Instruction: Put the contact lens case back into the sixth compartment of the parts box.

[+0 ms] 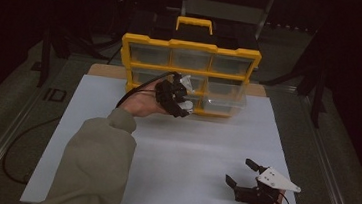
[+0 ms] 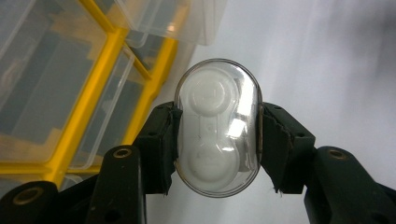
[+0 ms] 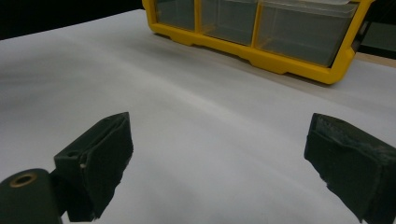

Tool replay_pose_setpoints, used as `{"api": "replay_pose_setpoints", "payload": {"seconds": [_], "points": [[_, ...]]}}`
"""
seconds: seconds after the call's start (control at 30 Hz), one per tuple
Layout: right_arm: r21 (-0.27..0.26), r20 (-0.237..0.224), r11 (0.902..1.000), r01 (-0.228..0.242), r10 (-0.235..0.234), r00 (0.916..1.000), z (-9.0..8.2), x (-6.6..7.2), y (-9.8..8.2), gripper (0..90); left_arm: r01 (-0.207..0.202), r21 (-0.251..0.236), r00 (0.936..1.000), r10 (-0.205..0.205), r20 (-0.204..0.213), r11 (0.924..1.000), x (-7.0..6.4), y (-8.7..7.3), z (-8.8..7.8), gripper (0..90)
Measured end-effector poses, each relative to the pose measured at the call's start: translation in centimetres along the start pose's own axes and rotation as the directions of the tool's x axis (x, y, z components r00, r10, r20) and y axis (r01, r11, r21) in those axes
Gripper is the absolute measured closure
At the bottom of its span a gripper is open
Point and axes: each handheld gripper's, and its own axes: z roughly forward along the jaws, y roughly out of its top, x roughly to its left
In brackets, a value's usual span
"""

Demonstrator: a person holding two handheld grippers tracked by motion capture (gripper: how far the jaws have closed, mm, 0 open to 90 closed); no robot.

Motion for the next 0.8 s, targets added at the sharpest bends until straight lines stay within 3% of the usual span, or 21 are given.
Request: {"api": "replay_pose_setpoints", "payload": {"seconds": [0.4, 0.8], "points": [[-0.005, 0.001, 1.0, -0.005, 0.005, 1.0, 0.0, 0.0, 0.0, 7.6, -0.006, -0.01, 0.9997, 0.006, -0.023, 0.9999, 0.6, 0.7, -0.8, 49.9], [-0.005, -0.001, 1.0, -0.007, 0.007, 1.0, 0.0, 0.0, 0.0, 7.6, 0.005, -0.022, 0.9999, -0.005, -0.015, 0.9998, 1.4, 1.4, -1.0, 49.9]]}}
